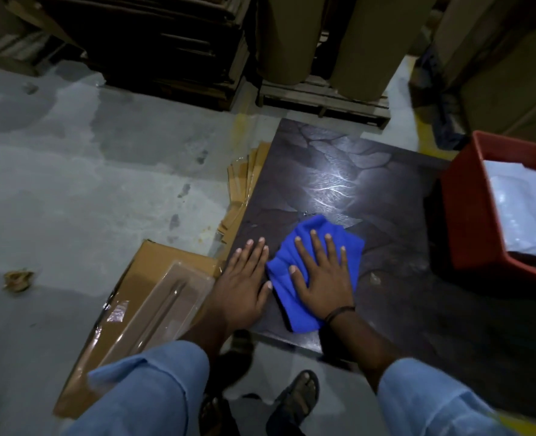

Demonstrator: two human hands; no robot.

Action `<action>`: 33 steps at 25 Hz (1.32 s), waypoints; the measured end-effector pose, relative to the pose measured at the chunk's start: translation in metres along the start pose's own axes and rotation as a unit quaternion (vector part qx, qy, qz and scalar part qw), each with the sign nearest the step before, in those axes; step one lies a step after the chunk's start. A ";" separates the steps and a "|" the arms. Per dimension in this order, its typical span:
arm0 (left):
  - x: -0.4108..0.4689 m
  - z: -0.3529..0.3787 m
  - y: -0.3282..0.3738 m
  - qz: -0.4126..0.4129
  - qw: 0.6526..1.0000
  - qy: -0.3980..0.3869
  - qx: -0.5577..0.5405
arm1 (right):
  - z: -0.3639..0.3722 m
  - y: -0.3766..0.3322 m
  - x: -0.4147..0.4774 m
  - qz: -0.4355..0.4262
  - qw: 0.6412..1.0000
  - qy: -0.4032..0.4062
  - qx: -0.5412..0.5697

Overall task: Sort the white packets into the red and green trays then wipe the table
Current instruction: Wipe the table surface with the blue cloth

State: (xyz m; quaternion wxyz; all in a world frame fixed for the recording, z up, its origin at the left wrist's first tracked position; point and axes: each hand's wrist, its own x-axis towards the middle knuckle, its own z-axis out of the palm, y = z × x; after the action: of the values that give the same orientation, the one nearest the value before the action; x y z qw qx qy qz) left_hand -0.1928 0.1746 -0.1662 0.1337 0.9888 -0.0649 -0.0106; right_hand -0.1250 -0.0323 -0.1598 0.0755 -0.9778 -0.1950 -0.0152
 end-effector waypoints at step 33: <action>-0.130 -0.019 -0.042 -0.151 0.980 0.097 -0.081 | 0.020 -0.087 0.011 -0.098 0.995 -0.022 0.020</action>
State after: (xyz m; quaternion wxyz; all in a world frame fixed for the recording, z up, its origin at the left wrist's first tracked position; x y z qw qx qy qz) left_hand -0.3156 0.2371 -0.1584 0.2157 0.9695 0.0997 0.0600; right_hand -0.1483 0.0544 -0.1661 0.0893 -0.9524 -0.2914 0.0031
